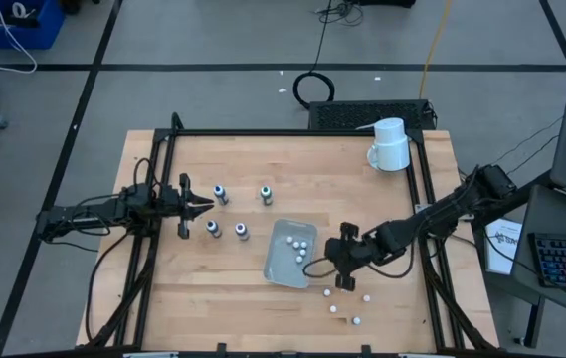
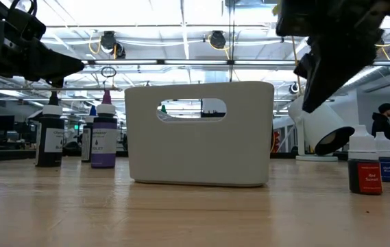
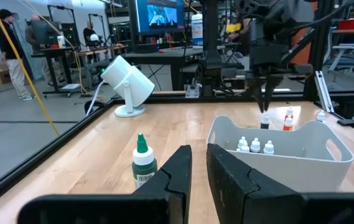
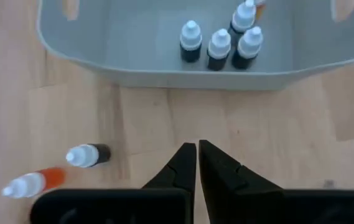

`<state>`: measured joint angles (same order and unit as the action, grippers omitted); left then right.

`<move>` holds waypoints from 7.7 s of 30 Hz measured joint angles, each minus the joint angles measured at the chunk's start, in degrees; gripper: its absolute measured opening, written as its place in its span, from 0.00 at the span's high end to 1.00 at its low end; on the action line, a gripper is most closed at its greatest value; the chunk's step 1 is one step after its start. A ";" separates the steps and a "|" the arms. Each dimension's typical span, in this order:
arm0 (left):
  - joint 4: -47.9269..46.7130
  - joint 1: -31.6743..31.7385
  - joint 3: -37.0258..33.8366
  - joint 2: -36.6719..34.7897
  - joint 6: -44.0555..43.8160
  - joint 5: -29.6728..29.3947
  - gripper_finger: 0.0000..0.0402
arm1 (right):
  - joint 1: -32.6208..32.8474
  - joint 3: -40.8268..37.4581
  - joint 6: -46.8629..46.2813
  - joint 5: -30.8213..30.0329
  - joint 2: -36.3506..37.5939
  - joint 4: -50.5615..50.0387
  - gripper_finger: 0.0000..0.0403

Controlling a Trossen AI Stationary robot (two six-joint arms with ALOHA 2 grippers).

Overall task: Pick & Place food coloring
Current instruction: Put the small blue food coloring bottle into the white bin

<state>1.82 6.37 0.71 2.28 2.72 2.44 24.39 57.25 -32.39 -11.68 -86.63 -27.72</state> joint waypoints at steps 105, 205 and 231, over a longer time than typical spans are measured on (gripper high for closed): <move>0.11 -0.01 -0.02 0.02 0.02 0.00 0.86 | -0.27 5.06 -12.55 14.80 -9.75 -16.08 0.56; 0.09 -0.01 0.00 0.00 0.02 0.00 0.86 | -13.78 71.30 28.65 11.97 -48.61 -47.04 0.90; 0.02 0.00 0.00 0.01 0.02 0.00 0.86 | -13.69 63.98 30.17 12.02 -49.29 -35.40 0.87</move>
<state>1.85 6.37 0.71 2.29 2.74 2.44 10.69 121.23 -2.22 0.34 -135.92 -63.13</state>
